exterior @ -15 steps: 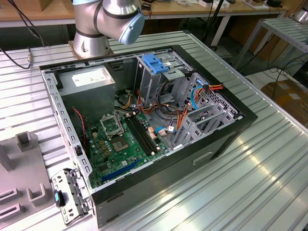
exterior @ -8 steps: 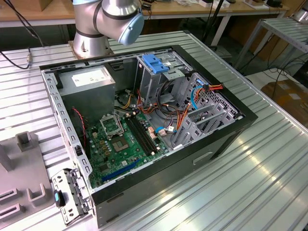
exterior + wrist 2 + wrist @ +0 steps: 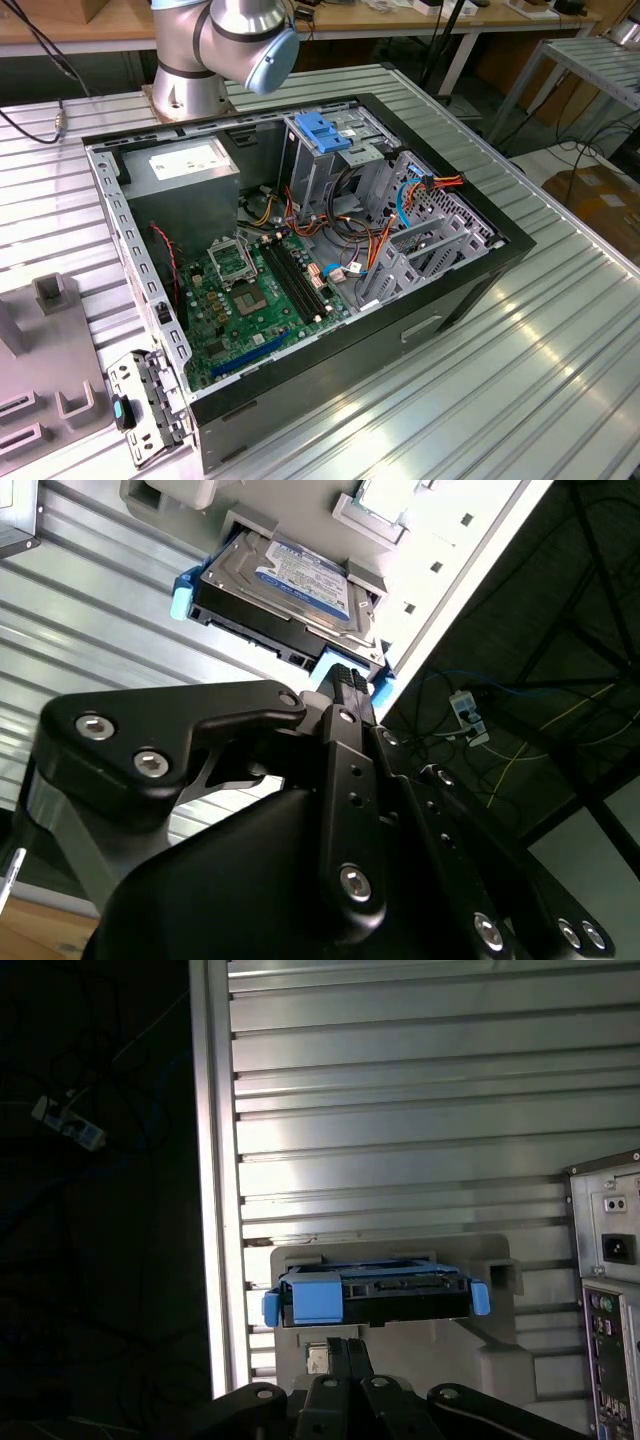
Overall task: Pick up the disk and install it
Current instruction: 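Reach for the disk, then pick up the disk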
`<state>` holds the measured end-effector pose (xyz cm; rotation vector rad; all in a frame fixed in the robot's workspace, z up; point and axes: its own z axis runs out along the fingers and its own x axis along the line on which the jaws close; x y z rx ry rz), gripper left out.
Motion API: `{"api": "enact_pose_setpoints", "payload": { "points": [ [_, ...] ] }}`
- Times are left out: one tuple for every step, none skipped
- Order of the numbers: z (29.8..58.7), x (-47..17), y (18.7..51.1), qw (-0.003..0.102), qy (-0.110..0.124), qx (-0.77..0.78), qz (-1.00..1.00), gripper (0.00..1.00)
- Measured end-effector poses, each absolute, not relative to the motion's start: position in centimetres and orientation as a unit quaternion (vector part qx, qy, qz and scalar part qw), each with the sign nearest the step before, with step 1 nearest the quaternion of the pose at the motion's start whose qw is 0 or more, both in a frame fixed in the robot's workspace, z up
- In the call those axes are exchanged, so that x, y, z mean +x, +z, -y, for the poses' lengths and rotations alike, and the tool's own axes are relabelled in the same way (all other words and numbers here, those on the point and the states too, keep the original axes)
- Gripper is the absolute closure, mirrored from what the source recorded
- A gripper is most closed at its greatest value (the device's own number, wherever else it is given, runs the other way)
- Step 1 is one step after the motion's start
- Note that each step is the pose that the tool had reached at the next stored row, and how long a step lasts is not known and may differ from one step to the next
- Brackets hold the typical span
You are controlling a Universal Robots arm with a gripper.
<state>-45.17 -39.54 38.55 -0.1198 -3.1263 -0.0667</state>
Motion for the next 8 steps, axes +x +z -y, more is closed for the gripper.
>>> {"api": "enact_pose_setpoints", "payload": {
  "points": [
    [39.54, -45.17, 38.55, 0.006, -0.021, -0.038, 0.999, 0.89],
    [39.54, -45.17, 38.55, 0.006, -0.021, -0.038, 0.999, 0.89],
    [39.54, -45.17, 38.55, 0.006, -0.021, -0.038, 0.999, 0.89],
    [39.54, -45.17, 38.55, 0.006, -0.021, -0.038, 0.999, 0.89],
    [39.54, -45.18, 38.55, 0.006, -0.021, -0.038, 0.999, 0.89],
    [39.54, -45.18, 38.55, 0.006, -0.021, -0.038, 0.999, 0.89],
    [39.54, -45.18, 38.54, 0.006, -0.021, -0.038, 0.999, 0.89],
    [39.54, -45.18, 38.55, 0.006, -0.021, -0.038, 0.999, 0.89]
  ]
}}
